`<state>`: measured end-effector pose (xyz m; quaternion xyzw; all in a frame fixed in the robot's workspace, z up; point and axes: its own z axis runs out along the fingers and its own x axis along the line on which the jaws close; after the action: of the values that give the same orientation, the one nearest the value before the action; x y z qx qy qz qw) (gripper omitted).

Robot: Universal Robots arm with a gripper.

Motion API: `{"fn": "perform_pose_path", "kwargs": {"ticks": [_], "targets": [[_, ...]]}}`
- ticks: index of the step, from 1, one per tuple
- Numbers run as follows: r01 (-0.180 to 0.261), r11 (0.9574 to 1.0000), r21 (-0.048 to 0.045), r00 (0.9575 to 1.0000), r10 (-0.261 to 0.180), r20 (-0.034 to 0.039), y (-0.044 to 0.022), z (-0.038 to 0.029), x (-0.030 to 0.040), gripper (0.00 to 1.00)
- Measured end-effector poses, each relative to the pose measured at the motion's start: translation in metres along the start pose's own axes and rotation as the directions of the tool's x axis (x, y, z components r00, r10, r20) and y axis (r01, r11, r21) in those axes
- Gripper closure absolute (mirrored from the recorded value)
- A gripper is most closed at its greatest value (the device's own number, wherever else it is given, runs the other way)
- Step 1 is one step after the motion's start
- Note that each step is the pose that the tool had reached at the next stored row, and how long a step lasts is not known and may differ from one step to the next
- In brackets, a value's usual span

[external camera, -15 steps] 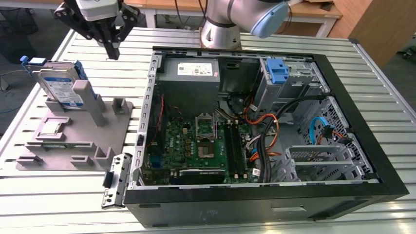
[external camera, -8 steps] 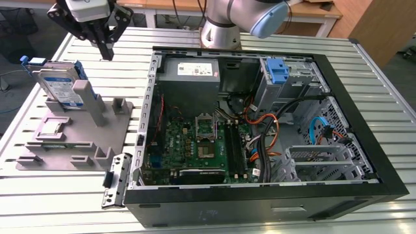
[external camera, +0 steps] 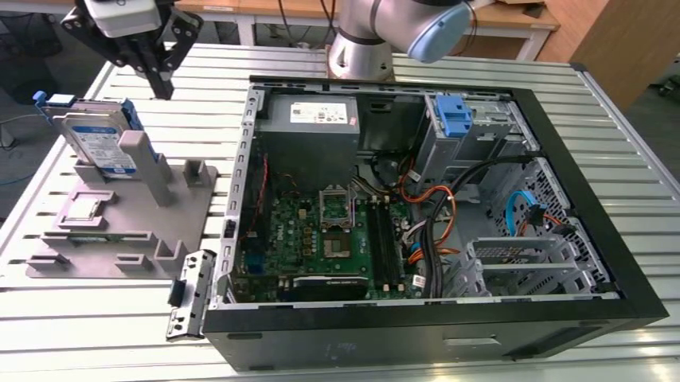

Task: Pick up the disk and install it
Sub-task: 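Reach for the disk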

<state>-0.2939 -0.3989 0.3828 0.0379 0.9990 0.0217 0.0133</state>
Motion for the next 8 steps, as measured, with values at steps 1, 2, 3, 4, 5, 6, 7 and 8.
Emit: {"fn": "perform_pose_path", "kwargs": {"ticks": [1, 2, 3, 4, 5, 6, 7, 8], "targets": [[0.000, 1.0000, 0.0001, 1.0000, 0.000, -0.0001, -0.0001, 0.0001, 0.0020, 0.89], [0.000, 1.0000, 0.0001, 1.0000, 0.000, -0.0001, -0.0003, 0.0003, 0.0039, 0.89], [0.000, 1.0000, 0.0001, 1.0000, 0.000, -0.0001, -0.0004, 0.0004, 0.0056, 0.89], [0.000, 1.0000, 0.0000, 1.0000, 0.000, 0.0000, -0.0006, 0.0006, 0.0074, 0.89], [0.000, 1.0000, 0.0000, 1.0000, 0.000, 0.0000, -0.0007, 0.0008, 0.0092, 0.89], [0.000, 1.0000, 0.0000, 1.0000, 0.000, 0.0000, -0.0009, 0.0010, 0.0112, 0.89], [0.000, 1.0000, 0.0000, 1.0000, 0.000, 0.0000, -0.0010, 0.0011, 0.0128, 0.89], [0.000, 1.0000, 0.0001, 1.0000, 0.000, 0.0000, -0.0012, 0.0012, 0.0144, 0.89]]}}
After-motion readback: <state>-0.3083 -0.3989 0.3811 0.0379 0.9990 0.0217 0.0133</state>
